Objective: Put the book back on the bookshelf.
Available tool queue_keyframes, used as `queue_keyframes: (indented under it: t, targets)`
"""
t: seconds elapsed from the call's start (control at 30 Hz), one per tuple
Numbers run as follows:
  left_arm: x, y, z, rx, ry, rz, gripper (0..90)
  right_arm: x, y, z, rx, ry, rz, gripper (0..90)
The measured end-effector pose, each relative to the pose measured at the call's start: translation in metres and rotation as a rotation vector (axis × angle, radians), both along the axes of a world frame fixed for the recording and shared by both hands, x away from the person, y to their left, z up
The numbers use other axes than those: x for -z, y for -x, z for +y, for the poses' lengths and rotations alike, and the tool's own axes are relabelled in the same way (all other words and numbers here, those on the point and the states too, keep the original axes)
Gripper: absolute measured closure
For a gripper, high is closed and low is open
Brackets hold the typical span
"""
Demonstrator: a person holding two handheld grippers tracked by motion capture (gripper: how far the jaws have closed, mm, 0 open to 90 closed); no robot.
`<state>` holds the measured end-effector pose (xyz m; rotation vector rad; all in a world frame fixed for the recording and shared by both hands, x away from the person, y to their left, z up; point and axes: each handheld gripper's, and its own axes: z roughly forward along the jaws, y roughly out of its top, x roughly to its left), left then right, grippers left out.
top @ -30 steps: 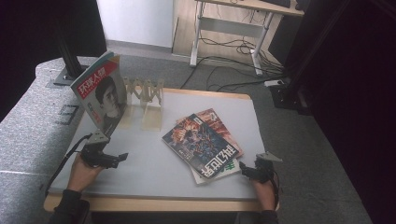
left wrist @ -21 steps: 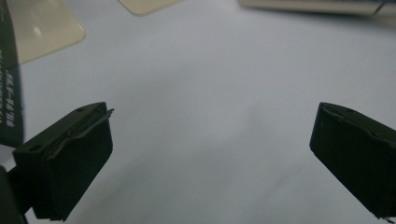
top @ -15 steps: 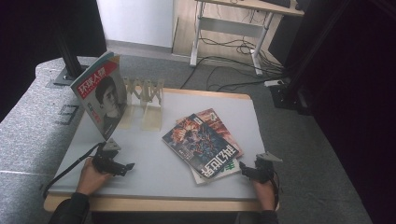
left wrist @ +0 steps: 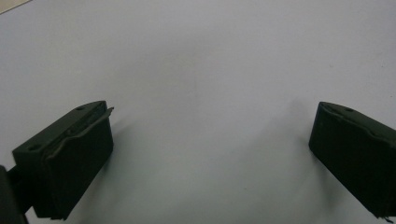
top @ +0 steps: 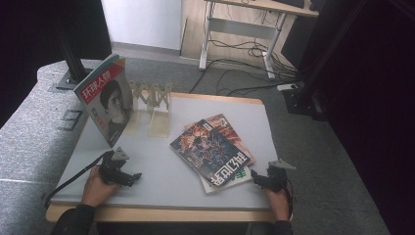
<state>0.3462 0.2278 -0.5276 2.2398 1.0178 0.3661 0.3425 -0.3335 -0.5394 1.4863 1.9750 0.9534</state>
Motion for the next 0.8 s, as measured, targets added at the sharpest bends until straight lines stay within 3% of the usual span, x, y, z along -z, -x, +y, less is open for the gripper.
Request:
queue_keyframes:
  t: [0.13, 0.37, 0.5, 0.8]
  targets:
    - [0.0, 0.0, 0.0, 0.0, 0.0, 0.0, 0.0, -0.003, 0.001, -0.001, -0.001, 0.023, 0.021, 12.9]
    - [0.0, 0.0, 0.0, 0.0, 0.0, 0.0, 0.0, -0.022, 0.011, 0.0, -0.044, 0.019, 0.001, 11.8]
    - [0.0, 0.0, 0.0, -0.001, -0.001, 0.0, 0.0, -0.029, 0.009, 0.01, -0.105, 0.005, 0.014, 10.7]
    - [0.0, 0.0, 0.0, 0.0, -0.001, 0.0, 0.0, -0.04, 0.004, 0.035, -0.178, -0.001, 0.005, 7.7]
